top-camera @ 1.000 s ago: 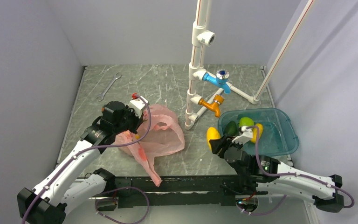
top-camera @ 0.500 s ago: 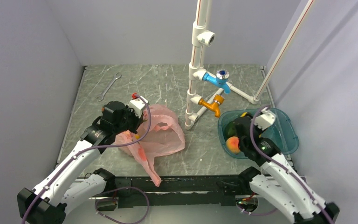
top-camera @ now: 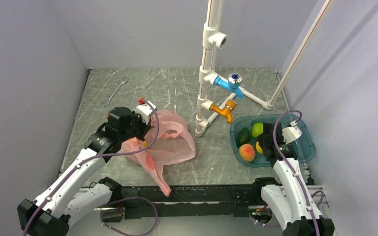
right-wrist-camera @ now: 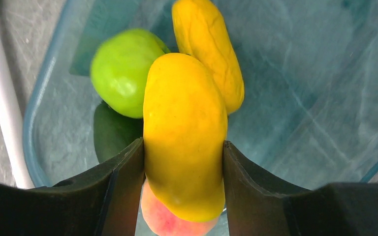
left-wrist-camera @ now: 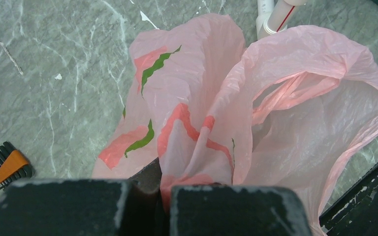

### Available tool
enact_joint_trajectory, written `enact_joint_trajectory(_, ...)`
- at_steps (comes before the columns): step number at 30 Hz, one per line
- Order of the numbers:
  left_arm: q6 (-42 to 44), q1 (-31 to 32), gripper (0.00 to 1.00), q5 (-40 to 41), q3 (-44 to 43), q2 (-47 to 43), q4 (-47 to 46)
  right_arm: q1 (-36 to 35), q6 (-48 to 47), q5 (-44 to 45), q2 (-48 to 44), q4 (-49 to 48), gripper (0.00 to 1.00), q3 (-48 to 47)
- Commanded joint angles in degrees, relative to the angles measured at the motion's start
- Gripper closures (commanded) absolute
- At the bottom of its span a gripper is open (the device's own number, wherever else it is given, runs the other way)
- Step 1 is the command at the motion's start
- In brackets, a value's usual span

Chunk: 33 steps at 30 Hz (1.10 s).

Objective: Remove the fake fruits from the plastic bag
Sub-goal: Place the fake fruit in the bin.

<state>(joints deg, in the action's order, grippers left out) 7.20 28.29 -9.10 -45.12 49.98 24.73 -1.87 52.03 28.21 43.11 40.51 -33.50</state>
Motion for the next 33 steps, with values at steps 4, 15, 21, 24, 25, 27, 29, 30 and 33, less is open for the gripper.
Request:
enact_joint_trajectory(4, -0.8, 0.1, 1.00, -0.2, -1.5, -1.5, -1.6, 0.3, 3.7, -9.5, -7.8, -2.2, 0.51, 7.6)
enact_joint_trajectory(15, -0.8, 0.2, 1.00, -1.1, -2.0, -0.2, -1.0, -0.2, -6.8, -23.2, -13.8, -3.8, 0.18, 4.1)
enact_joint_trajectory(21, -0.7, 0.2, 1.00, -0.9, -1.7, -0.6, -1.3, -1.6, -11.8, -34.9, -19.7, -3.6, 0.16, 2.4)
enact_joint_trajectory(24, -0.7, 0.1, 1.00, -1.3, -1.8, -0.5, -1.2, -1.8, -14.7, -42.6, -22.1, -2.2, 0.11, 1.8)
enact_joint_trajectory(25, -0.6, 0.1, 1.00, -1.8, -2.1, -0.5, -1.0, -2.0, -15.2, -45.8, -22.5, -2.4, 0.11, 2.2)
enact_joint_trajectory(27, -0.5, 0.2, 1.00, -3.6, -1.8, -1.6, -1.6, -2.0, -16.5, -51.9, -23.2, -3.1, 0.09, 2.8)
enact_joint_trajectory(29, -0.3, 0.1, 1.00, -5.8, -1.0, -3.4, -3.1, -2.0, -18.4, -56.1, -23.8, -2.9, 0.08, 2.6)
enact_joint_trajectory(30, -0.2, 0.2, 1.00, -7.1, -0.6, -4.7, -3.6, -2.0, -19.1, -58.3, -24.4, -3.2, 0.08, 2.5)
enact_joint_trajectory(33, -0.3, 0.1, 1.00, -10.0, 1.4, -8.6, -6.9, -2.0, -20.7, -64.8, -26.0, -4.4, 0.08, 2.2)
